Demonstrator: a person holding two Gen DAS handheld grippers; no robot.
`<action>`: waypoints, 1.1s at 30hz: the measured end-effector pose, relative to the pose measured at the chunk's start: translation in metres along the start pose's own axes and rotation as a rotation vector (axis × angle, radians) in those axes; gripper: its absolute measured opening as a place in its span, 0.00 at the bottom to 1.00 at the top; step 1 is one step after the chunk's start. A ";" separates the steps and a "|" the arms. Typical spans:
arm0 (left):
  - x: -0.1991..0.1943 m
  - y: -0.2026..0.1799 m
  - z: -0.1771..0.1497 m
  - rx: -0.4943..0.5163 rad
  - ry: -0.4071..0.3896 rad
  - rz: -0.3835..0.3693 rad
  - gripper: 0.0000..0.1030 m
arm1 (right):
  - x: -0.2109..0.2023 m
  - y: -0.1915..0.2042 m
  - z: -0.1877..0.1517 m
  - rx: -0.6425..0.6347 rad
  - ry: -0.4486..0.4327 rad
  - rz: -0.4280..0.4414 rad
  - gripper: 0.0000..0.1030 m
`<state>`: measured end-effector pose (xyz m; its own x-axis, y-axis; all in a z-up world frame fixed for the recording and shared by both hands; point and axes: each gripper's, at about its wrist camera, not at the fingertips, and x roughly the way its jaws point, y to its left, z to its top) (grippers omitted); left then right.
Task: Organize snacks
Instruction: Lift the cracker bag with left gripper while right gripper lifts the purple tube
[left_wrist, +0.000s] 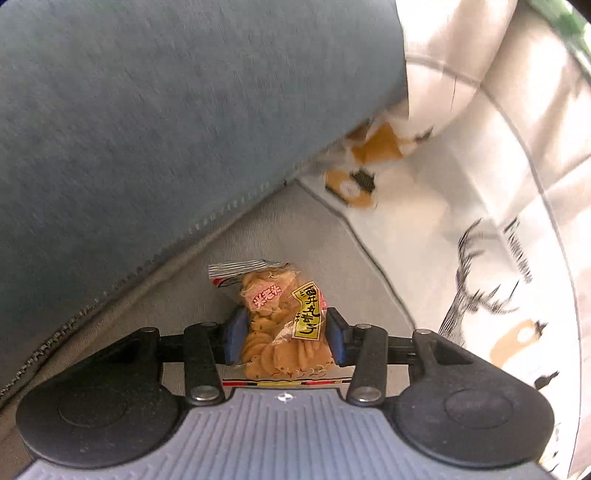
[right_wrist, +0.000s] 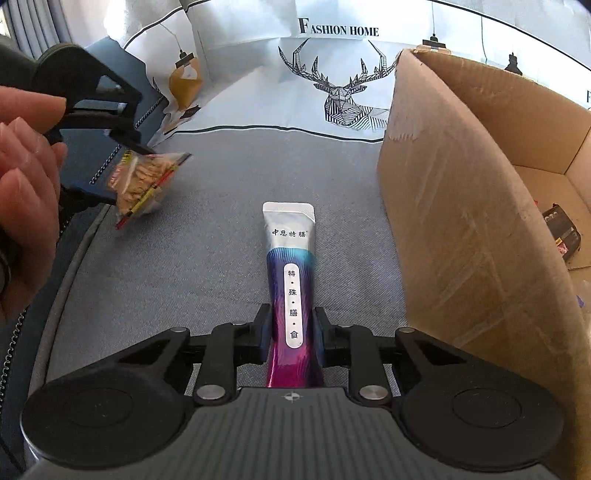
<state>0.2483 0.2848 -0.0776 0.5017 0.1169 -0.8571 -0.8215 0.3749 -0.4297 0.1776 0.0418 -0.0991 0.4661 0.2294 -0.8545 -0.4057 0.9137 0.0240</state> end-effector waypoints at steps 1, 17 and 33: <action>0.005 0.000 -0.001 0.000 0.007 -0.001 0.51 | 0.002 0.000 0.000 0.001 0.006 -0.004 0.25; 0.024 -0.004 0.001 0.018 0.011 0.005 0.57 | 0.009 -0.002 0.001 -0.012 0.009 -0.024 0.26; -0.030 -0.006 -0.012 0.126 -0.092 -0.016 0.52 | -0.045 0.000 0.004 -0.048 -0.165 0.031 0.23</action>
<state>0.2346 0.2682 -0.0524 0.5416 0.1917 -0.8185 -0.7758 0.4888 -0.3989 0.1593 0.0329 -0.0582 0.5743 0.3128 -0.7565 -0.4571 0.8892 0.0206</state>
